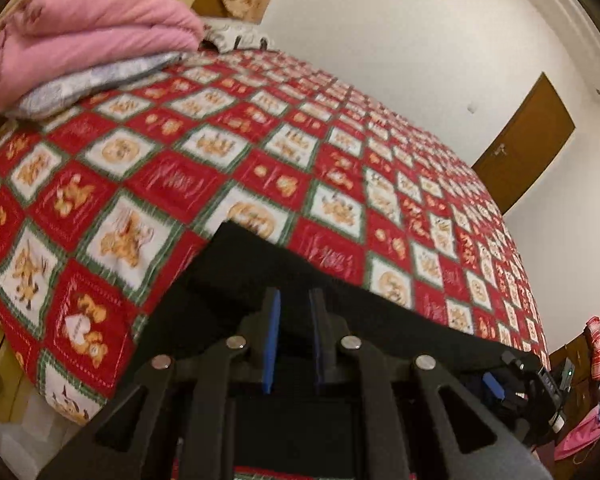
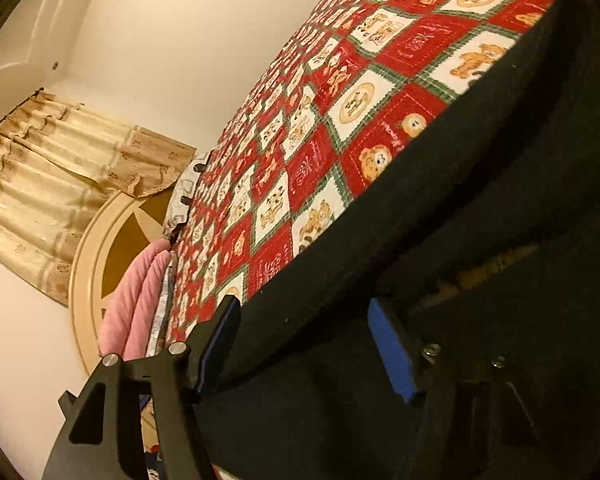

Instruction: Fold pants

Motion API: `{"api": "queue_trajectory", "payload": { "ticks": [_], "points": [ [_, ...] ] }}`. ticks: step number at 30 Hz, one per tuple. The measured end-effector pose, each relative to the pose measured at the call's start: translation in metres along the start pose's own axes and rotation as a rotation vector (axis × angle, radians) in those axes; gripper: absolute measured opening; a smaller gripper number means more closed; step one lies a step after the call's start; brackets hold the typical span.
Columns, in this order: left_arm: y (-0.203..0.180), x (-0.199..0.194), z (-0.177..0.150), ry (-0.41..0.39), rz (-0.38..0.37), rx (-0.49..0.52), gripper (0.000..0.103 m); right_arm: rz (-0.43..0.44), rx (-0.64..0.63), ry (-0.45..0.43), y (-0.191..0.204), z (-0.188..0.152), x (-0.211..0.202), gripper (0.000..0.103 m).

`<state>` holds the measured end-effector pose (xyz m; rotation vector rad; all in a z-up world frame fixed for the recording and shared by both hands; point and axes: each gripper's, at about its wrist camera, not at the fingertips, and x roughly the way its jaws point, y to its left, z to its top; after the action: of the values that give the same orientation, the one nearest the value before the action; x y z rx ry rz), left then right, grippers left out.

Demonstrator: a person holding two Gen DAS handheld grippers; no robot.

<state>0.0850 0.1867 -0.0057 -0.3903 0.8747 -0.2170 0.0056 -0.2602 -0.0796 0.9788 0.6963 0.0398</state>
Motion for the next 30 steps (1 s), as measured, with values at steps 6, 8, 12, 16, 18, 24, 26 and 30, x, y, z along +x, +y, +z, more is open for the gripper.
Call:
{"api": "queue_trajectory", "payload": {
  "ticks": [6, 8, 12, 16, 18, 24, 26, 30],
  "points": [
    [0.010, 0.016, -0.014, 0.077, -0.031, -0.051, 0.045, -0.063, -0.053, 0.035, 0.011, 0.006, 0.023, 0.017],
    [0.009, 0.024, -0.017, 0.114, -0.039, -0.060, 0.045, -0.062, -0.063, 0.049, 0.011, 0.003, 0.027, 0.009],
    [0.007, 0.033, -0.022, 0.155, -0.108, -0.094, 0.046, -0.014, -0.128, 0.000, 0.021, -0.001, 0.014, 0.007],
    [0.006, 0.048, -0.025, 0.194, -0.116, -0.138, 0.046, 0.007, -0.178, -0.023, 0.033, 0.001, 0.004, 0.007],
    [0.009, 0.054, -0.026, 0.200, -0.100, -0.163, 0.046, 0.013, -0.177, -0.022, 0.032, 0.001, 0.002, 0.007],
    [0.025, 0.065, -0.015, 0.155, -0.118, -0.280, 0.046, 0.019, -0.166, -0.011, 0.026, -0.006, 0.003, 0.007],
    [0.027, 0.070, -0.011, 0.147, -0.131, -0.300, 0.046, 0.022, -0.165, -0.013, 0.024, -0.006, 0.003, 0.007],
    [0.030, 0.075, -0.009, 0.128, -0.161, -0.352, 0.046, -0.004, -0.160, 0.002, 0.022, -0.006, 0.008, 0.007]
  ]
}}
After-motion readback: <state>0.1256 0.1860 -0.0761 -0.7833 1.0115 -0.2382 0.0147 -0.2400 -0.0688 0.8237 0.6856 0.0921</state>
